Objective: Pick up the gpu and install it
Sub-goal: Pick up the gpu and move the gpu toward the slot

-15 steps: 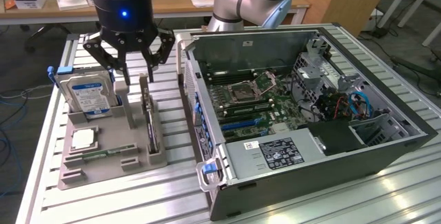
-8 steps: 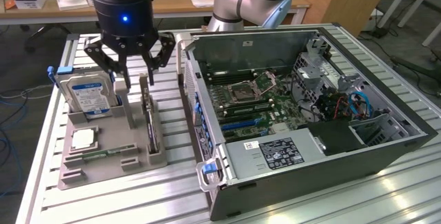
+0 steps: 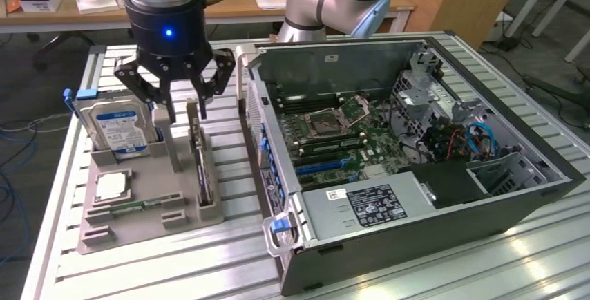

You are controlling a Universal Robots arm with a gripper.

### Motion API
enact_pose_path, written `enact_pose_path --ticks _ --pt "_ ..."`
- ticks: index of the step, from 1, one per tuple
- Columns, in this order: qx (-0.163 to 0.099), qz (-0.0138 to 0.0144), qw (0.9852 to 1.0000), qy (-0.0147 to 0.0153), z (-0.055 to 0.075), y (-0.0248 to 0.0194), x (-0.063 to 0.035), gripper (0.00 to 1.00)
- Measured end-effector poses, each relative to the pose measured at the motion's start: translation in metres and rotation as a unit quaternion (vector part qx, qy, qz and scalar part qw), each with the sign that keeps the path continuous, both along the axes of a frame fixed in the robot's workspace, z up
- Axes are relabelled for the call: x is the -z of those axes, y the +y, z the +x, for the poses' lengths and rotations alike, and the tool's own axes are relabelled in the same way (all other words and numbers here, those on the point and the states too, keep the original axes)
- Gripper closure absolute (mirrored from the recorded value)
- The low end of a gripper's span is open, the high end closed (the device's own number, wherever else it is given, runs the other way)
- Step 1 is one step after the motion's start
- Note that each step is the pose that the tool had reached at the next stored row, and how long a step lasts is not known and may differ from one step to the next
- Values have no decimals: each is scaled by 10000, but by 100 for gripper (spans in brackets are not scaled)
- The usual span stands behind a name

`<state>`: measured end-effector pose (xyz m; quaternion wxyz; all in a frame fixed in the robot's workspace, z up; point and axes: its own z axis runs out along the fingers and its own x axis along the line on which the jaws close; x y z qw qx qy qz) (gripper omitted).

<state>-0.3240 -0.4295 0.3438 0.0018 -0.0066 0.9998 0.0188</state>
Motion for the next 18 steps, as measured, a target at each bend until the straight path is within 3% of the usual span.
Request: enact_pose_path --ticks 18 --pt "-5 0 10000 0 0 -35 177 53"
